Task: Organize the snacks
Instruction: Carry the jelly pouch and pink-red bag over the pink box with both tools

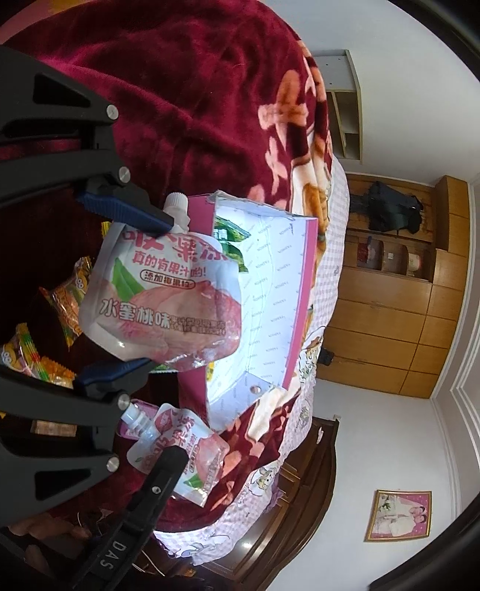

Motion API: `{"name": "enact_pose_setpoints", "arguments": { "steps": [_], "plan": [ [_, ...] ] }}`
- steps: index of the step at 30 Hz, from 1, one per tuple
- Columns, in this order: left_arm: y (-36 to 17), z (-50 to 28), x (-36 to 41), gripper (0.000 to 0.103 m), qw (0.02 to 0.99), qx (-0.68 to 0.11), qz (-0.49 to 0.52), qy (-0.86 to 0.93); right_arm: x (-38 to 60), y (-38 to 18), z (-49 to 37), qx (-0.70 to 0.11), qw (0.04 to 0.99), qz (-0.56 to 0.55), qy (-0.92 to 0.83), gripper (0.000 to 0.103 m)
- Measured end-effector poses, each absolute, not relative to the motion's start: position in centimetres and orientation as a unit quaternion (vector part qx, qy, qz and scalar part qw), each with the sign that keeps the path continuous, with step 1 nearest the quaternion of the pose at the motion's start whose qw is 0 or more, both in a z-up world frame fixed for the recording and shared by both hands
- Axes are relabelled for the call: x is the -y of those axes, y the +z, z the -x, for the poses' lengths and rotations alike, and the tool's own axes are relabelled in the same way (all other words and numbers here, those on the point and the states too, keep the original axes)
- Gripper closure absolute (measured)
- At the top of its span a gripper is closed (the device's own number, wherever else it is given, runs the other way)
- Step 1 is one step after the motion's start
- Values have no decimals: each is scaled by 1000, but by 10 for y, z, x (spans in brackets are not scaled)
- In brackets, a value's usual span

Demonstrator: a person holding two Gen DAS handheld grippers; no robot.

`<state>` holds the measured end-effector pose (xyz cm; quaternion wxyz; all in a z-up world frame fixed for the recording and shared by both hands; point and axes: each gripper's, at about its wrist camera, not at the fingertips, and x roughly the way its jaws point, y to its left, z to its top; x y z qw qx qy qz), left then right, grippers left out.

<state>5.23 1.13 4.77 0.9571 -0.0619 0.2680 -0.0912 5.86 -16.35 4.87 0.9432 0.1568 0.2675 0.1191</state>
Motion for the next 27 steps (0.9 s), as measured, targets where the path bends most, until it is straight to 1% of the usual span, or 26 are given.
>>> {"name": "enact_pose_setpoints", "arguments": {
  "steps": [14, 27],
  "plan": [
    [67, -62, -5, 37, 961, -254, 52, -94, 169, 70, -57, -242, 953, -140, 115, 61],
    [84, -114, 11, 37, 966, -238, 18, -98, 170, 84, -102, -237, 959, -105, 114, 61]
  ]
}}
